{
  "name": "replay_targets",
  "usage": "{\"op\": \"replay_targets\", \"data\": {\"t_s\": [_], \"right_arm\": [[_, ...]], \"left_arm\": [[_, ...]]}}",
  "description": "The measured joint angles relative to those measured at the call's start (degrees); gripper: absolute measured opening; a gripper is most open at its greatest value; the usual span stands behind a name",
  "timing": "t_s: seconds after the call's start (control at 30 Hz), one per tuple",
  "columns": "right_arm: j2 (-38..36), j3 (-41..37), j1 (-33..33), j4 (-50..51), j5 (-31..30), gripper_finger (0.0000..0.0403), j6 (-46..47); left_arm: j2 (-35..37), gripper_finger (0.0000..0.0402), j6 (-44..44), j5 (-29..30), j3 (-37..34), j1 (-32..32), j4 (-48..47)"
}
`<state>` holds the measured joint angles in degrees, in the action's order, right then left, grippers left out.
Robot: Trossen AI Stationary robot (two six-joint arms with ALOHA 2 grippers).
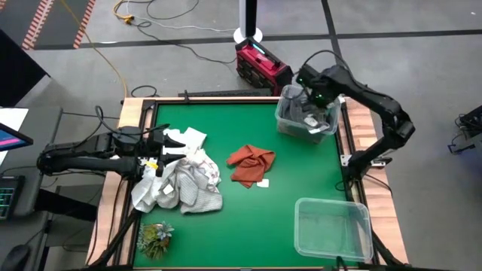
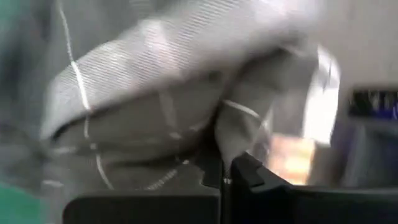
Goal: Sort towels by color in basket
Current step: Put the gray patterned towel into the top transparent bin
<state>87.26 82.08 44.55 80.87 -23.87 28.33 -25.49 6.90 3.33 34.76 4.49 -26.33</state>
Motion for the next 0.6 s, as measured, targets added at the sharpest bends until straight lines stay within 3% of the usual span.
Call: {"op": "replay_targets", "data": {"t_s": [0.1,0.2,0.37,0.6], "right_arm": [[0.09,-5.17,2.75,-3.18,5.14,0.0022,-0.82],[0.13,-11.26,4.49,-11.36,7.52,0.0025,-1.82],[0.15,-20.15,6.4,-25.37,16.56,0.0022,-4.47],[0.66,-23.25,5.89,-30.9,20.2,0.0026,-5.04]], "left_arm": [[0.01,0.018,0.0,-0.01,0.0,-0.01,0.0],[0.02,0.018,0.0,-0.02,-0.02,0.01,0.02],[-0.01,0.018,0.0,-0.01,-0.02,0.01,0.04],[0.01,0.018,-0.36,-0.01,-0.01,-0.01,0.1]]}}
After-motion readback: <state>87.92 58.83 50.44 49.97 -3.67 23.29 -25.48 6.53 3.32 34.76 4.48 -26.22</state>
